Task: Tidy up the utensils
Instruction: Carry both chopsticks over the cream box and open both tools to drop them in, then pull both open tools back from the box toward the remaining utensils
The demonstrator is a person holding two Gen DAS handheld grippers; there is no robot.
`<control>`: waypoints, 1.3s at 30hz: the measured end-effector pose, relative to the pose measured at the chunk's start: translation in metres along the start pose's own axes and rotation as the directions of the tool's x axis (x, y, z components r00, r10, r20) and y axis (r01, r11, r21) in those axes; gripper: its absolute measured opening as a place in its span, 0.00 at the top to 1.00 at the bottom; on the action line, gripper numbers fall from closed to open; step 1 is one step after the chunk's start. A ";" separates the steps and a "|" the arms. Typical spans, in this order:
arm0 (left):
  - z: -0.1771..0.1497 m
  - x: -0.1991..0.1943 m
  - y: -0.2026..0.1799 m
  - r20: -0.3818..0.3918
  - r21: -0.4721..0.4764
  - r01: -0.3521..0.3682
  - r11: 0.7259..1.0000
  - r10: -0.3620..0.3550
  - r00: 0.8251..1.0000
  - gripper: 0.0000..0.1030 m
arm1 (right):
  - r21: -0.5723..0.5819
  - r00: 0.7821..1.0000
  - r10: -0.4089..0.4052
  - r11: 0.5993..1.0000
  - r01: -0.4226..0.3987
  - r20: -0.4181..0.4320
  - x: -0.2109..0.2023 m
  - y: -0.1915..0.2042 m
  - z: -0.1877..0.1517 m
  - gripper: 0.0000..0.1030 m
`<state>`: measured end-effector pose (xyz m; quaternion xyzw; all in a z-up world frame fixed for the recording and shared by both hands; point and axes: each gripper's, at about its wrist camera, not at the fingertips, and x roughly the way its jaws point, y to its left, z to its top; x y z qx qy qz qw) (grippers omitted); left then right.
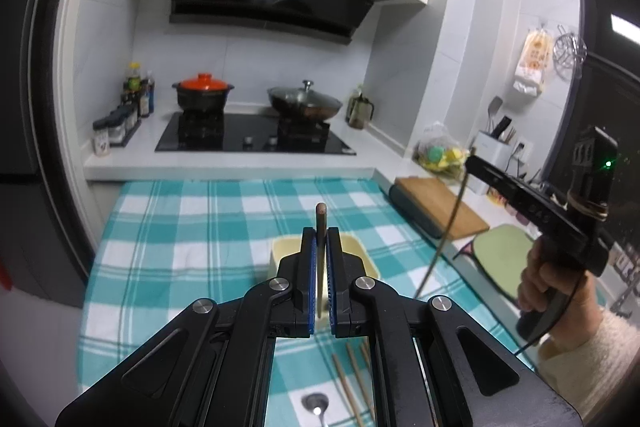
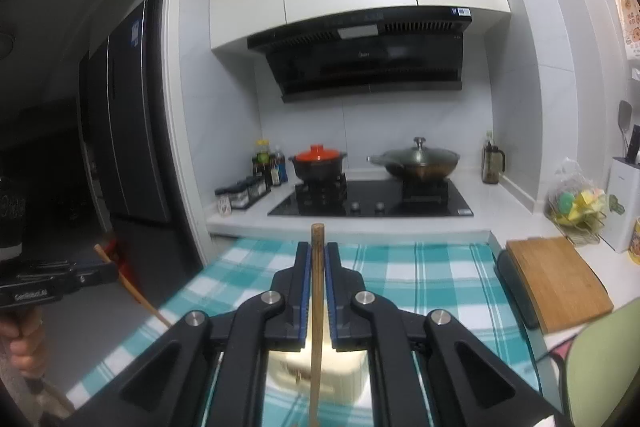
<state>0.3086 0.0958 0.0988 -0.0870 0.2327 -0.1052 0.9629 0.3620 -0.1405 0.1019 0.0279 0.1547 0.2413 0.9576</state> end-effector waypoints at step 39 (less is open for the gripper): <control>-0.055 0.094 -0.001 -0.124 0.113 -0.141 0.983 0.155 0.980 0.07 | 0.016 0.974 -0.057 0.998 0.062 -0.221 0.099 -0.041 -0.045 0.49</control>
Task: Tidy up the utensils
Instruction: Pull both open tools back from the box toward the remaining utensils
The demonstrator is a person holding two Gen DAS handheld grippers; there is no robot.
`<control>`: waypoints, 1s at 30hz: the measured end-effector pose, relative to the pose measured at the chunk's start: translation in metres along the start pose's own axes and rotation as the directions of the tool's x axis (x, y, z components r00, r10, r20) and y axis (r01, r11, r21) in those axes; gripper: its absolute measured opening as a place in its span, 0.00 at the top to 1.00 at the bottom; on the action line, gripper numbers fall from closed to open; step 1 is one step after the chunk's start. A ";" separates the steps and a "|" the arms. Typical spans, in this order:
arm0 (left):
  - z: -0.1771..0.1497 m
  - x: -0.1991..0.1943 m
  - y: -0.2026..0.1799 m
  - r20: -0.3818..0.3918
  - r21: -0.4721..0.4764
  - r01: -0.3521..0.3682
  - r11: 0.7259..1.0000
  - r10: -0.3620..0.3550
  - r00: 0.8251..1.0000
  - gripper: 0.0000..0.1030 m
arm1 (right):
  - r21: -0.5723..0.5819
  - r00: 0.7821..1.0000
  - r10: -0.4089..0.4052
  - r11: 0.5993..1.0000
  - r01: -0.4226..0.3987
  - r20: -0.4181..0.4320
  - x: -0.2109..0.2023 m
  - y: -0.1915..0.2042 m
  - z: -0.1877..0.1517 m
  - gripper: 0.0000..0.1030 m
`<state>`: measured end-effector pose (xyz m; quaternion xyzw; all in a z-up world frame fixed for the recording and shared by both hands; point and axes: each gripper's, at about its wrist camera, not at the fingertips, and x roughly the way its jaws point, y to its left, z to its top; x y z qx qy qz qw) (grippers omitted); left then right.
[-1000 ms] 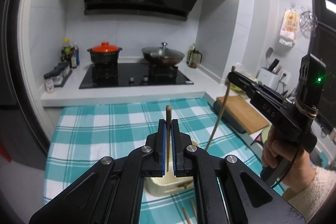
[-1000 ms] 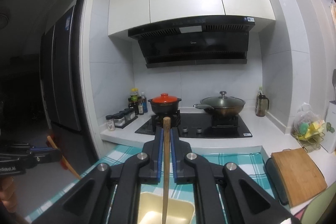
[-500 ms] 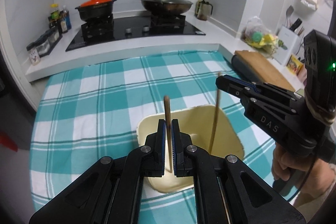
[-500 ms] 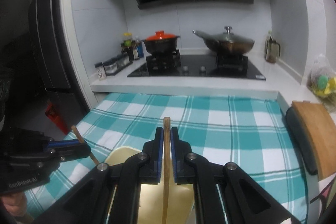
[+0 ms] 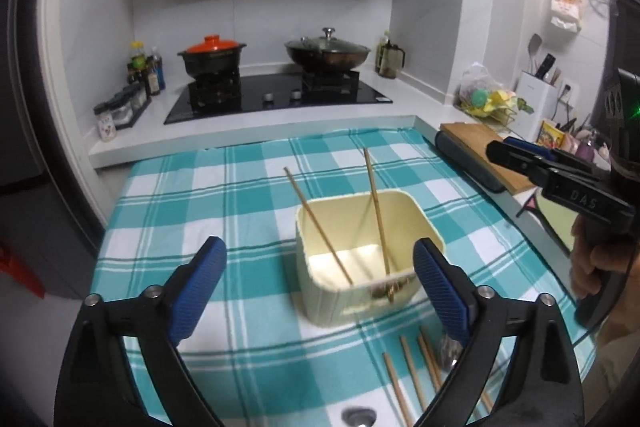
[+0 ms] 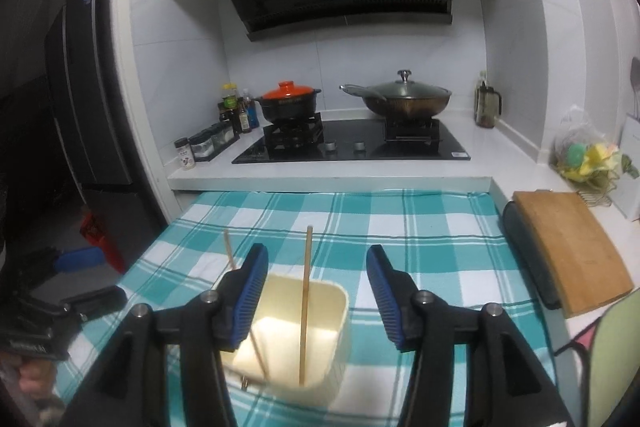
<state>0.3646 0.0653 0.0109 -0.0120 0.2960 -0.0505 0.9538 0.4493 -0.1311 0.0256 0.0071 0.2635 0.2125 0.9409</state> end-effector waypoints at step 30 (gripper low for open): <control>-0.212 -0.117 -0.057 -0.060 0.000 -0.016 1.000 0.016 0.998 0.00 | -0.128 0.984 -0.172 0.976 0.178 0.050 -0.204 0.070 -0.215 0.44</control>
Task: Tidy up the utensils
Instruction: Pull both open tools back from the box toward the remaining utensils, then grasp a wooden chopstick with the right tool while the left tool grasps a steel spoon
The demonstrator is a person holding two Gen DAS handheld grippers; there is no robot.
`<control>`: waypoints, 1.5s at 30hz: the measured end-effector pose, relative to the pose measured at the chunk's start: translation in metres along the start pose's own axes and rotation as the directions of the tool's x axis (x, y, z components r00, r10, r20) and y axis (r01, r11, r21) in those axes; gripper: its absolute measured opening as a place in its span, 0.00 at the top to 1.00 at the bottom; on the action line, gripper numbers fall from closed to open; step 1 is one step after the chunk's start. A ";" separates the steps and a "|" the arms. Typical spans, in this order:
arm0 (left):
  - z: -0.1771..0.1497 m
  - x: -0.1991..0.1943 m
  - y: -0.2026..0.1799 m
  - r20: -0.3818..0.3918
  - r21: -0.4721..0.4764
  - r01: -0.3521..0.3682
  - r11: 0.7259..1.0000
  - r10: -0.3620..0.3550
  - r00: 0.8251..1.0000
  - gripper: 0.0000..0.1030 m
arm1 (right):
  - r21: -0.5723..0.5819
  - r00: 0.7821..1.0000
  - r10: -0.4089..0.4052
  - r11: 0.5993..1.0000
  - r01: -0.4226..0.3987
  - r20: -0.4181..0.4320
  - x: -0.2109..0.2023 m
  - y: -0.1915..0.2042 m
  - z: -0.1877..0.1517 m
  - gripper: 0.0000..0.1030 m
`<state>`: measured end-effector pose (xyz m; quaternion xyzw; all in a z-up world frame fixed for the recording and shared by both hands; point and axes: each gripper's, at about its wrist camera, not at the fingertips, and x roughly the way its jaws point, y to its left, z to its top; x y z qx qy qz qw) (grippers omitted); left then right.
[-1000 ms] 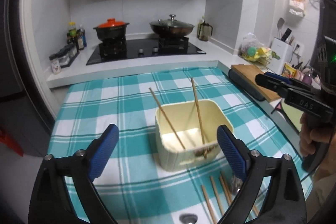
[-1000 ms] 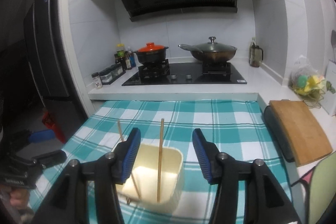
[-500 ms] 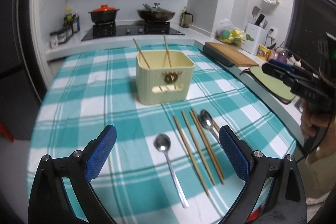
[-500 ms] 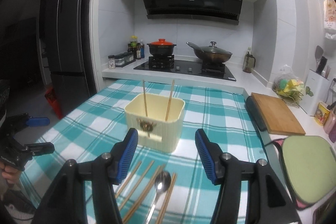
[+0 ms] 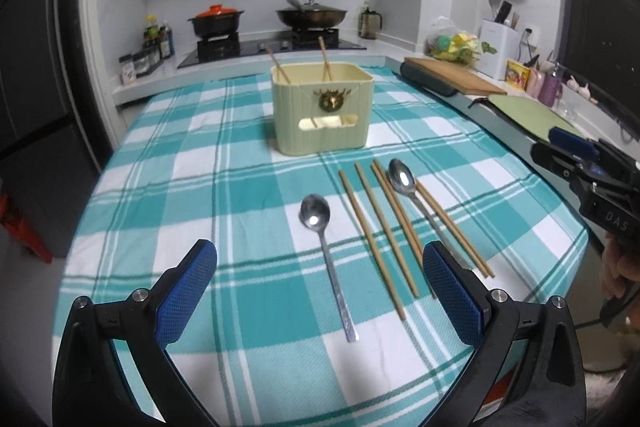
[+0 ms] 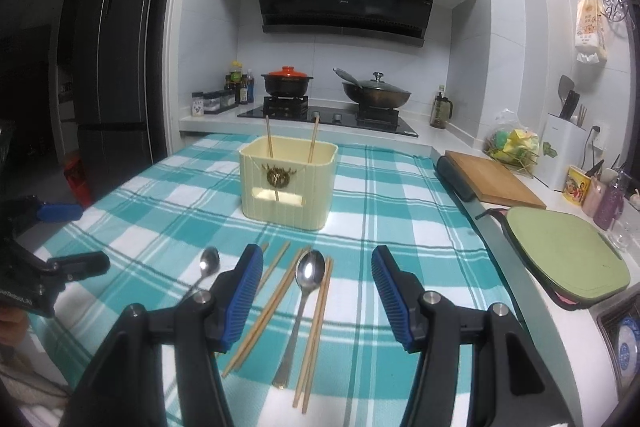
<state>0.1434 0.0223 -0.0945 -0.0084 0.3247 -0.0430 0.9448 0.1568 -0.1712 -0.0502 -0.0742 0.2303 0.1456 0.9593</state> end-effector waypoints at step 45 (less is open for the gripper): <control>-0.037 0.047 0.031 -0.148 -0.132 -0.085 0.988 0.066 0.987 0.00 | 0.248 0.924 0.136 0.968 -0.046 -0.358 0.095 -0.042 -0.075 0.82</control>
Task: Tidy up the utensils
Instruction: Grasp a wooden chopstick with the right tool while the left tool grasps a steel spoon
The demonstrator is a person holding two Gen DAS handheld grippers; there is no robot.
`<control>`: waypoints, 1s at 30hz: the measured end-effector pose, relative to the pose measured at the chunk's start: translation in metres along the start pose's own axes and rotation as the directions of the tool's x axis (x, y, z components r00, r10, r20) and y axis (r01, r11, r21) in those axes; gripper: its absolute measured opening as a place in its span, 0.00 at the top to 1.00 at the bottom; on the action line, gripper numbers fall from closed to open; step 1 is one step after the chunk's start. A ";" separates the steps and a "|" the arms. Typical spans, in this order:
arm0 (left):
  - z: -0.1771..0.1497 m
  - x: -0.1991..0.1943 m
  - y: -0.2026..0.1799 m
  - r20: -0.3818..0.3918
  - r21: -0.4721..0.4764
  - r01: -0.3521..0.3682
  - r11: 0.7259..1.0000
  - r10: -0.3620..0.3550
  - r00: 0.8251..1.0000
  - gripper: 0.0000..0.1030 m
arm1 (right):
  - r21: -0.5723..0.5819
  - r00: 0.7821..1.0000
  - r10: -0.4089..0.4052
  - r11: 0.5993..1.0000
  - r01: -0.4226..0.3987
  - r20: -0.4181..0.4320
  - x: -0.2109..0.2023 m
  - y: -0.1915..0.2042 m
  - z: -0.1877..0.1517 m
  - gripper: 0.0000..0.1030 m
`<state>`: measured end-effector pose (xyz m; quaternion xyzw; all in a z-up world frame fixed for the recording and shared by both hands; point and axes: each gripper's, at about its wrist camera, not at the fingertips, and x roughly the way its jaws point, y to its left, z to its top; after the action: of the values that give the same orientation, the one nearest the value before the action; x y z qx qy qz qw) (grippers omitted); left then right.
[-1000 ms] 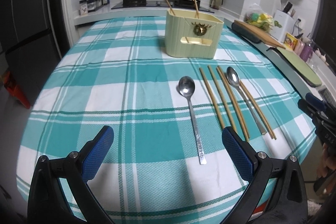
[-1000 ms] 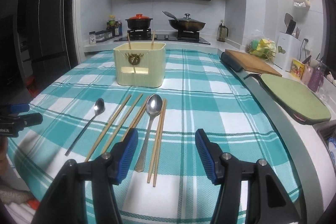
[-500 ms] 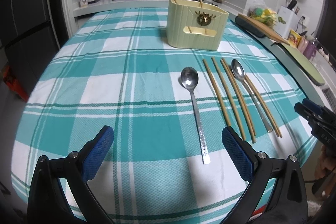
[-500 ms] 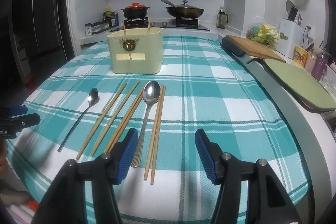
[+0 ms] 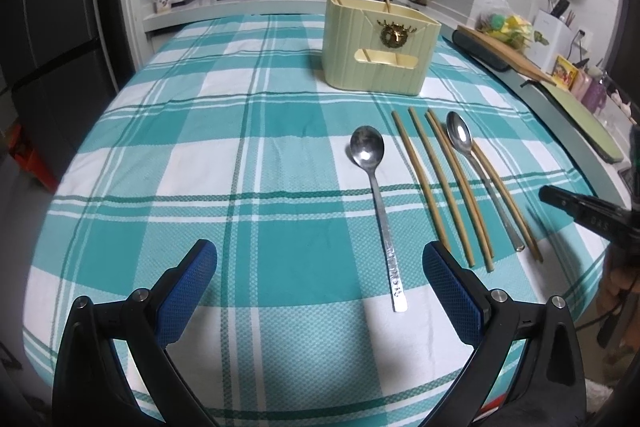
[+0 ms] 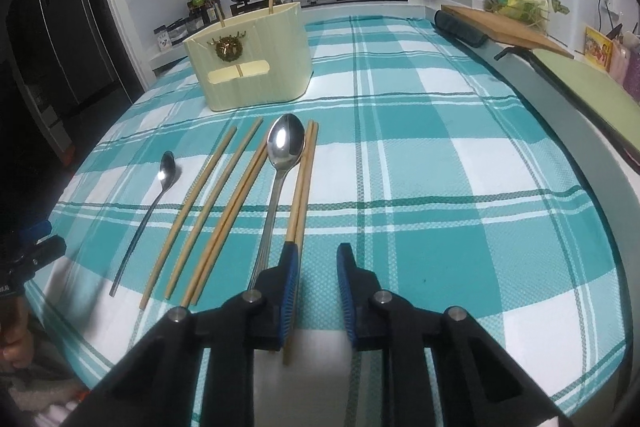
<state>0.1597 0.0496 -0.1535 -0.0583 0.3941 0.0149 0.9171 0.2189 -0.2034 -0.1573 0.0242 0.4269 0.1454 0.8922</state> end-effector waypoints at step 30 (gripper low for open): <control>-0.003 0.024 0.011 -0.062 -0.042 -0.008 0.999 0.005 0.998 0.00 | -0.140 0.984 -0.129 0.984 0.112 -0.123 0.074 0.013 0.037 0.93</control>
<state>0.1731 0.0598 -0.1742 -0.0767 0.4221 0.0245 0.9030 0.2886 -0.1673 -0.1877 -0.0707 0.4748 0.1204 0.8689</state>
